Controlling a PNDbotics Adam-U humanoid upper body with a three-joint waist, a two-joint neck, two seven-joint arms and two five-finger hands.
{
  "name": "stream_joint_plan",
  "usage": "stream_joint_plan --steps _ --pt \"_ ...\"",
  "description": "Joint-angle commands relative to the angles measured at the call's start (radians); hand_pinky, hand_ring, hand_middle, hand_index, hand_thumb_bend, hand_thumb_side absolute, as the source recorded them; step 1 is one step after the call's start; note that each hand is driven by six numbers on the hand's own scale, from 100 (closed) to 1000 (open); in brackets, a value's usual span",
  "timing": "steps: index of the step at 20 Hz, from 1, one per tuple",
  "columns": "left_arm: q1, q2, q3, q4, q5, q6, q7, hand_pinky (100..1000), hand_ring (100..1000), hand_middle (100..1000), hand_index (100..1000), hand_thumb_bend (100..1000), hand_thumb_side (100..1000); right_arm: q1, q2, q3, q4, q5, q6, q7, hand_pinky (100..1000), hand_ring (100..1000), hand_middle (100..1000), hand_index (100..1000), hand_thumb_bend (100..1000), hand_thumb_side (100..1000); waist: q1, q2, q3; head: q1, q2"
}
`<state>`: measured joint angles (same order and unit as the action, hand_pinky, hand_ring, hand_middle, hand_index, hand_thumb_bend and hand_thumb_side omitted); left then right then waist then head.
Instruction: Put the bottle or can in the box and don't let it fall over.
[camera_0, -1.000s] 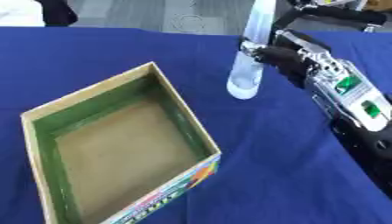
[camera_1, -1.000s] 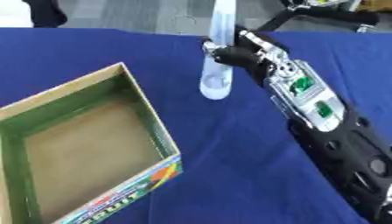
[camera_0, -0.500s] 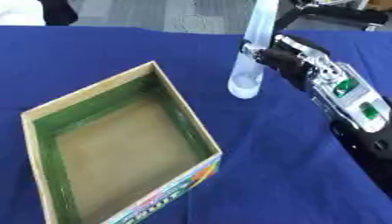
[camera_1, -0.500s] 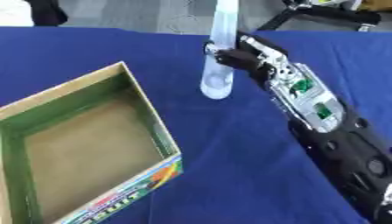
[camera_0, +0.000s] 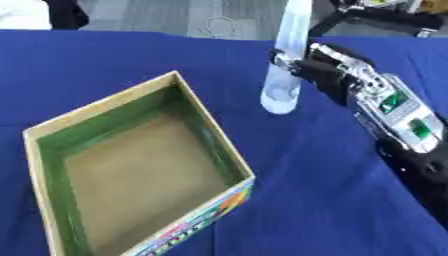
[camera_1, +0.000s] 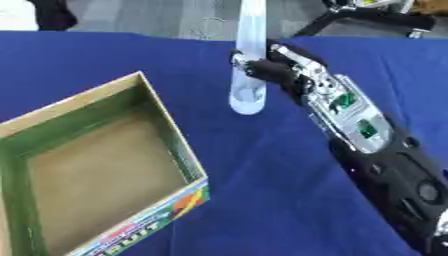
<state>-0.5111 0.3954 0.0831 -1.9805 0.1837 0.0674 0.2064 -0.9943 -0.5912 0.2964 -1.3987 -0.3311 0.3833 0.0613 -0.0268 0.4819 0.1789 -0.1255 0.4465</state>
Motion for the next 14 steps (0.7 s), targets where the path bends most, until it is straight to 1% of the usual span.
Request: stream_joint_plan --steps 1,8,10,12,13,14 --pt "-0.013 0.009 -0.001 -0.020 0.000 -0.001 -0.006 1000 1000 1000 820 100 604 -0.019 -0.015 -0.007 0.004 0.002 0.000 -0.012 1000 1000 1000 1000 100 432 0.002 -0.018 0.004 -0.007 -0.017" --pt "-0.018 0.007 -0.002 -0.020 0.000 -0.001 -0.009 1000 1000 1000 820 100 604 -0.018 -0.004 -0.003 0.023 0.007 0.002 -0.031 1000 1000 1000 1000 100 428 0.000 -0.009 0.011 -0.010 -0.027" --pt "-0.019 0.006 -0.002 -0.020 -0.001 -0.001 -0.010 1000 1000 1000 820 100 604 -0.017 -0.002 -0.003 0.026 0.008 0.002 -0.035 1000 1000 1000 1000 100 409 -0.001 -0.008 0.012 -0.011 -0.029" --pt "-0.018 0.006 -0.002 -0.020 -0.001 -0.001 -0.011 1000 1000 1000 820 100 604 -0.015 -0.002 -0.006 0.027 0.006 0.001 -0.045 1000 1000 1000 947 100 387 0.000 -0.007 0.012 -0.010 -0.028" --pt "-0.017 0.006 -0.002 -0.020 -0.001 -0.001 -0.011 1000 1000 1000 820 100 603 -0.014 -0.002 -0.006 0.027 0.004 0.001 -0.051 1000 1000 1000 909 100 364 0.000 -0.007 0.012 -0.010 -0.027" --pt "-0.017 0.006 -0.002 -0.020 -0.001 0.000 -0.011 1000 1000 1000 820 100 603 -0.013 -0.003 -0.007 0.026 0.001 0.002 -0.058 1000 1000 1000 889 100 346 0.001 -0.007 0.011 -0.010 -0.026"
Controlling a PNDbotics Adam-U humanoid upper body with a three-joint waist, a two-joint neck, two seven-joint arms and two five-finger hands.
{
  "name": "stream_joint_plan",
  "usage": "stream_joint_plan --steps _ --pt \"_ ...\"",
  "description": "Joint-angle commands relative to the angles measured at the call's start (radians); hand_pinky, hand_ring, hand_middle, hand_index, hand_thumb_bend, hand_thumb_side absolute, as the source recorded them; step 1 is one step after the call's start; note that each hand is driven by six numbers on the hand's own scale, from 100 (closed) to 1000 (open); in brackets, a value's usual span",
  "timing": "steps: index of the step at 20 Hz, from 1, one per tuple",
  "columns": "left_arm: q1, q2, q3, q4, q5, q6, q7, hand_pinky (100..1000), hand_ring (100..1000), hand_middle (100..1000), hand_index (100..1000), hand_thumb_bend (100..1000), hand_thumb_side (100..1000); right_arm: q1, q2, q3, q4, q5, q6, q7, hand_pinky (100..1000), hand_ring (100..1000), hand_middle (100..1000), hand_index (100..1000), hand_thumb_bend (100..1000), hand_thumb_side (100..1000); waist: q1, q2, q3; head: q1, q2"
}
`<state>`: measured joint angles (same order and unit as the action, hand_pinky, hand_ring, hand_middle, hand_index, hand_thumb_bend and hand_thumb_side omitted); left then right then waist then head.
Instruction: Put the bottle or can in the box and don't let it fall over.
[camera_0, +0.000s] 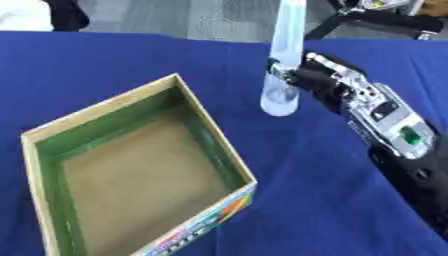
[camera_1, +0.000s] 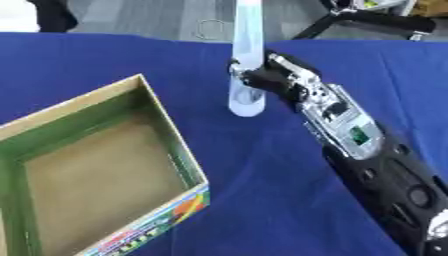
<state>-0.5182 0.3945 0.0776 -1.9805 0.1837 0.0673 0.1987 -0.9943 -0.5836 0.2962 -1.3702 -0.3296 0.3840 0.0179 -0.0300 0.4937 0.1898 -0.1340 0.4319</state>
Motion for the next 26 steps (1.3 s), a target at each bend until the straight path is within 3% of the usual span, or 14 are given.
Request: stream_joint_plan --steps 1,5,15,20,26 --pt "-0.009 0.007 0.003 -0.020 -0.002 0.000 -0.003 1000 1000 1000 820 100 603 -0.012 -0.011 -0.007 -0.003 -0.003 0.002 -0.022 1000 1000 1000 850 100 303 0.004 -0.019 0.000 -0.001 -0.011" --pt "-0.007 0.008 0.003 -0.020 -0.001 0.000 -0.004 1000 1000 1000 819 100 603 -0.007 -0.013 -0.009 -0.005 -0.018 0.021 -0.067 1000 1000 1000 769 100 219 0.006 -0.021 -0.003 0.001 -0.009" --pt "-0.007 0.010 0.002 -0.020 0.002 0.000 -0.007 1000 1000 1000 817 100 602 0.003 -0.009 -0.008 -0.014 -0.093 0.055 -0.196 1000 1000 1000 603 100 198 0.007 -0.024 -0.004 0.001 -0.010" --pt "-0.008 0.011 0.003 -0.020 0.004 -0.001 -0.008 1000 1000 1000 815 100 601 0.009 -0.010 -0.003 -0.020 -0.109 0.029 -0.274 1000 1000 1000 463 100 198 0.006 -0.025 -0.005 0.002 -0.012" --pt "-0.010 0.012 0.003 -0.020 0.006 -0.002 -0.009 1000 1000 1000 814 100 601 0.014 -0.008 0.009 -0.029 -0.100 -0.023 -0.300 1000 1000 1000 356 100 199 0.006 -0.025 -0.005 0.001 -0.014"
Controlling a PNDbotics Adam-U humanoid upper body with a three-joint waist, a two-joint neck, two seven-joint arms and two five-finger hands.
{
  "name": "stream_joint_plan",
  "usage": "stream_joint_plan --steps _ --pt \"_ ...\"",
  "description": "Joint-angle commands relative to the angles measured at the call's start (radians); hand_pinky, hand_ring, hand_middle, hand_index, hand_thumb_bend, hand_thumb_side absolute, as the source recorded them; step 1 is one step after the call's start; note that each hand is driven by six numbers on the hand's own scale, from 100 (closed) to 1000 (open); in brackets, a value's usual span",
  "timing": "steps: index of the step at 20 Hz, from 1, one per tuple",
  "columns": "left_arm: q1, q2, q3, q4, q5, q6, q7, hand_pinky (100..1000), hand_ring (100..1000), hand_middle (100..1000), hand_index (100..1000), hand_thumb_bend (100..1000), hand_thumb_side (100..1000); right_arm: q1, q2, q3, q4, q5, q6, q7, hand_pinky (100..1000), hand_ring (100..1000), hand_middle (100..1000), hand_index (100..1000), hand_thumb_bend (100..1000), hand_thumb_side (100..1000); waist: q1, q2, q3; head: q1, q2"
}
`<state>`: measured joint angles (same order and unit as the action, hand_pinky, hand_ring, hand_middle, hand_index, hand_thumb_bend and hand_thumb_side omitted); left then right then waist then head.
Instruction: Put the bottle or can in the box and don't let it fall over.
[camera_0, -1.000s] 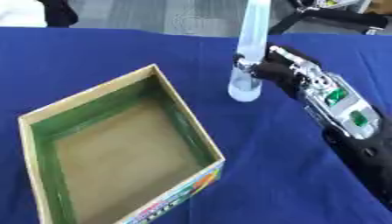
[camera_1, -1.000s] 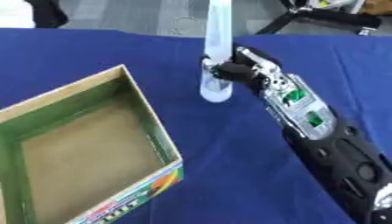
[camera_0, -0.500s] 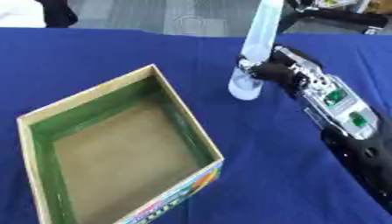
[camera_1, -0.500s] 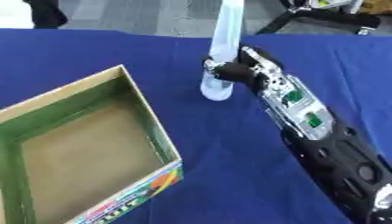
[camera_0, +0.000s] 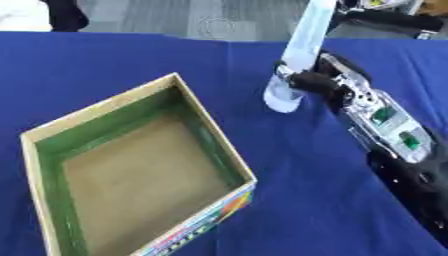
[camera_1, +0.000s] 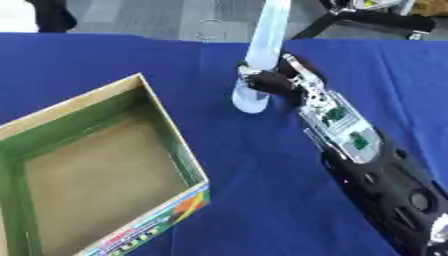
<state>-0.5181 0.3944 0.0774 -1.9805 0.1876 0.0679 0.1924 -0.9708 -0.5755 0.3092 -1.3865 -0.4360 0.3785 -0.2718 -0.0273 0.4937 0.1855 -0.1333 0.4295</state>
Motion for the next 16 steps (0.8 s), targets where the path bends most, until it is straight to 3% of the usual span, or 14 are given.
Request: stream_joint_plan --steps 1,6,16 --pt "-0.010 0.012 0.003 -0.020 0.003 -0.003 -0.003 1000 1000 1000 814 100 601 -0.009 -0.015 -0.005 -0.013 0.006 -0.024 -0.015 1000 1000 1000 341 100 200 0.003 -0.025 -0.001 0.001 -0.011" --pt "-0.010 0.012 0.003 -0.020 0.004 -0.003 -0.004 1000 1000 1000 813 100 601 -0.012 -0.015 -0.007 -0.023 -0.022 -0.046 -0.060 1000 1000 1000 222 100 206 0.003 -0.026 -0.001 0.000 -0.010" --pt "0.001 0.018 0.003 -0.020 0.004 0.001 -0.007 1000 1000 1000 812 100 601 -0.020 -0.042 -0.015 -0.115 -0.071 -0.015 -0.116 1000 1000 1000 183 100 226 0.001 -0.043 -0.011 0.004 -0.001"
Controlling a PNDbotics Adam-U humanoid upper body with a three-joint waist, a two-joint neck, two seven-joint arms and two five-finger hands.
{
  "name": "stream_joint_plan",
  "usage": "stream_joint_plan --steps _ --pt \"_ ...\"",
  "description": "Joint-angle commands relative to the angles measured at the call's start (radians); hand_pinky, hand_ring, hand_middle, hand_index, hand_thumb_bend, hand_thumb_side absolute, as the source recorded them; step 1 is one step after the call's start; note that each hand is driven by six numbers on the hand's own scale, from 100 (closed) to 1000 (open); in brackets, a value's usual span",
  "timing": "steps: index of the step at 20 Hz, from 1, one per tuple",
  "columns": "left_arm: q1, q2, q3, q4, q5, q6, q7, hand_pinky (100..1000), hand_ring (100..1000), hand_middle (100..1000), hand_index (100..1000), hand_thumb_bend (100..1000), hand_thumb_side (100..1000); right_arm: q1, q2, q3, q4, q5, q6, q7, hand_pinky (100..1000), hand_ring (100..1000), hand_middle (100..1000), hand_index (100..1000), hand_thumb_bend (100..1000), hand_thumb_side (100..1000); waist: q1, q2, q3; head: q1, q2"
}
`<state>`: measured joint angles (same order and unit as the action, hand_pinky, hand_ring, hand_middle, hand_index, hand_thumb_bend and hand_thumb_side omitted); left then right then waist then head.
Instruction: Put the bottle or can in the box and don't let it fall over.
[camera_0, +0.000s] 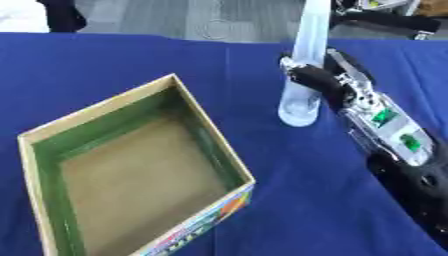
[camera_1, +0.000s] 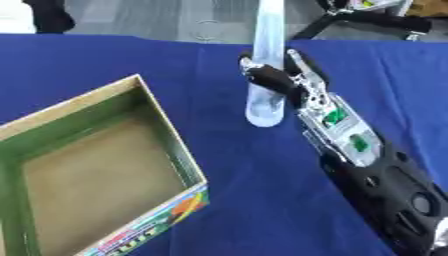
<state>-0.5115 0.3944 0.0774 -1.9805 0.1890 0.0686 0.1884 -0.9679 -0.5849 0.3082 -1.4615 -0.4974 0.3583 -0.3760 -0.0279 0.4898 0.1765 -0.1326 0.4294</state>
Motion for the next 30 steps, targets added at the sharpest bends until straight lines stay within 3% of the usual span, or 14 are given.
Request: stream_joint_plan --steps 1,10,15,30 --pt "-0.006 0.019 0.003 -0.020 0.003 0.001 -0.003 1000 1000 1000 812 100 601 -0.022 -0.034 -0.014 -0.045 -0.014 0.006 -0.013 1000 1000 1000 180 100 229 0.002 -0.040 -0.003 0.003 0.000" --pt "0.000 0.021 0.004 -0.020 0.003 0.003 -0.005 1000 1000 1000 812 100 601 -0.025 -0.043 -0.021 -0.081 -0.052 0.009 -0.037 1000 1000 1000 174 100 259 0.002 -0.049 -0.007 0.003 0.003" --pt "0.010 0.025 0.005 -0.020 0.002 0.004 -0.003 1000 1000 1000 812 100 601 -0.046 -0.057 -0.028 -0.161 -0.073 0.002 -0.039 1000 1000 1000 175 100 418 0.000 -0.060 -0.014 0.007 0.015" --pt "0.024 0.039 0.035 -0.020 0.016 0.004 0.039 1000 1000 1000 810 100 607 -0.103 -0.003 -0.022 -0.384 -0.104 0.068 -0.041 1000 1000 1000 176 100 470 -0.013 -0.116 -0.027 0.009 0.055"
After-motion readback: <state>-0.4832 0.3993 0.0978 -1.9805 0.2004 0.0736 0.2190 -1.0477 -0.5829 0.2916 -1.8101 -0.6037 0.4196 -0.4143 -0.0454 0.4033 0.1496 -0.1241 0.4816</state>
